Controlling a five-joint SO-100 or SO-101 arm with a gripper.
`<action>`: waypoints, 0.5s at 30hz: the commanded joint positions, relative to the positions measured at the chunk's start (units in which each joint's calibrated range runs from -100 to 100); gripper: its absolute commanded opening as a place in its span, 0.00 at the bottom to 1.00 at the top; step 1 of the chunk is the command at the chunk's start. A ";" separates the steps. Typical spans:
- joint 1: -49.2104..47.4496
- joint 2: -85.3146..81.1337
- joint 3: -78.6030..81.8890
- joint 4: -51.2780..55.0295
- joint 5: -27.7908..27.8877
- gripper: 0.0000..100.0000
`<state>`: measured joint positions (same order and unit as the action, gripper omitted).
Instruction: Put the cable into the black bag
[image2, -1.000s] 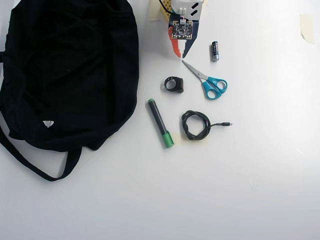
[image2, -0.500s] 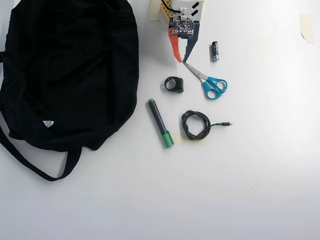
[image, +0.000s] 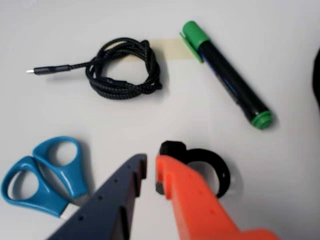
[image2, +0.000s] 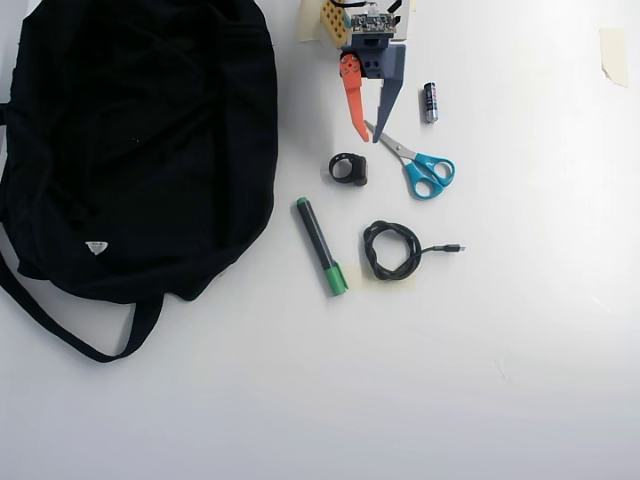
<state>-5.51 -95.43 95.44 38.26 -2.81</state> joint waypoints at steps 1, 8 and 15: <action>-0.40 9.04 -8.83 -4.15 -0.18 0.02; -1.97 29.62 -31.02 -5.96 -0.18 0.02; -3.84 47.14 -48.36 -10.95 -0.18 0.02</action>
<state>-8.30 -55.17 56.13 30.79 -2.81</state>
